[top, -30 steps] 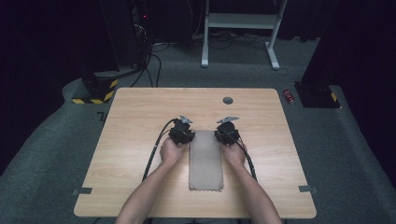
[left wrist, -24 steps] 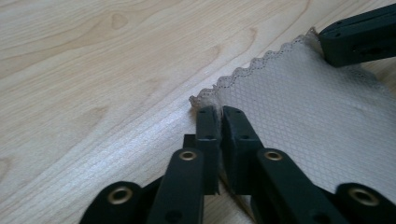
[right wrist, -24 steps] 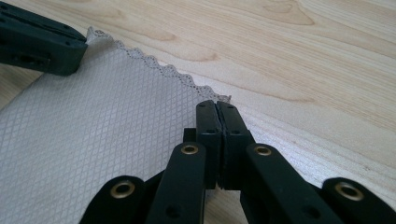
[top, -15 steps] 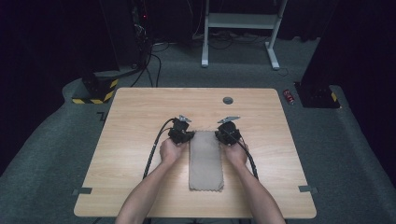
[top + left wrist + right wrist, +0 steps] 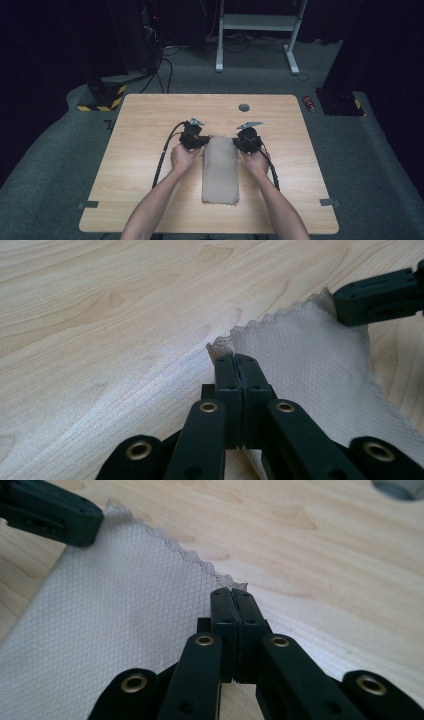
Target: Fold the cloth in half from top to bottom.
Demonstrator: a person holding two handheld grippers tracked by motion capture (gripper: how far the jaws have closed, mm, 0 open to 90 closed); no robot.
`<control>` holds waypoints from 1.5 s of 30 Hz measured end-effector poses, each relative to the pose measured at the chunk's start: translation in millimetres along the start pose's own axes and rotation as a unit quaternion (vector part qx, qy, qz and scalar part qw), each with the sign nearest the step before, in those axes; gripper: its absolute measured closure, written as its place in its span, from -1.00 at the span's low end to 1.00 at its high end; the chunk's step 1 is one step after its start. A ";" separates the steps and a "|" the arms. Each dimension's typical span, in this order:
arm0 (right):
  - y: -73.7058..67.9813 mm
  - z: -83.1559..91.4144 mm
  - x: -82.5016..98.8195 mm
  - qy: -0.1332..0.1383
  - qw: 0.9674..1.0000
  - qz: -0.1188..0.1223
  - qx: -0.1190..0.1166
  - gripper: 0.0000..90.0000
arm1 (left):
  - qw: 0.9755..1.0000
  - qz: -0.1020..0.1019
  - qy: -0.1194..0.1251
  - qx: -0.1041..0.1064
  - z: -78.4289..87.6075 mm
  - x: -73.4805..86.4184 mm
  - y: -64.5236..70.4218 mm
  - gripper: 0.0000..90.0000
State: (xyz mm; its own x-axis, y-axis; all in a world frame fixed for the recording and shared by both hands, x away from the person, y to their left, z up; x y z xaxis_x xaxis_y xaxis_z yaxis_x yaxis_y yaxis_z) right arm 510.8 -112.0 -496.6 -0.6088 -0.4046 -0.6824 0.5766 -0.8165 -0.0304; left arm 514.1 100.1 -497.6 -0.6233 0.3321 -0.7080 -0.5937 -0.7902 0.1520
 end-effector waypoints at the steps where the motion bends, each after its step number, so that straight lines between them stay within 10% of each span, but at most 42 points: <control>1: -1.0 2.4 -2.8 0.002 1.000 0.002 0.001 0.98 | 1.000 0.000 0.001 0.000 1.3 -0.9 -0.1 0.98; 22: -1.8 11.7 -31.1 0.023 1.000 0.004 0.003 0.98 | 1.000 0.009 0.024 -0.003 19.2 -23.6 -13.7 0.98; 45: -10.5 21.3 -5.5 0.029 0.999 0.027 -0.036 0.98 | 0.999 -0.004 0.022 0.037 30.6 3.7 -3.2 0.98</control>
State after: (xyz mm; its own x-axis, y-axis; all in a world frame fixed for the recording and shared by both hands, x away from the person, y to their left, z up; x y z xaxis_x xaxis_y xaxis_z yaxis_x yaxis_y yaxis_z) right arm 496.5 -110.0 -477.1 -0.5448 -0.4207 -0.7254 0.6460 -0.7621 -0.0432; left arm 498.1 119.6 -479.6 -0.5968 0.3131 -0.7388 -0.6355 -0.7466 0.1969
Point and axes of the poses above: each handheld gripper's, and its own axes: z roughly backward along the jaws, x roughly out of its underside, y roughly to its right, the point moved 2 cm from there along -z, roughly forward along the jaws
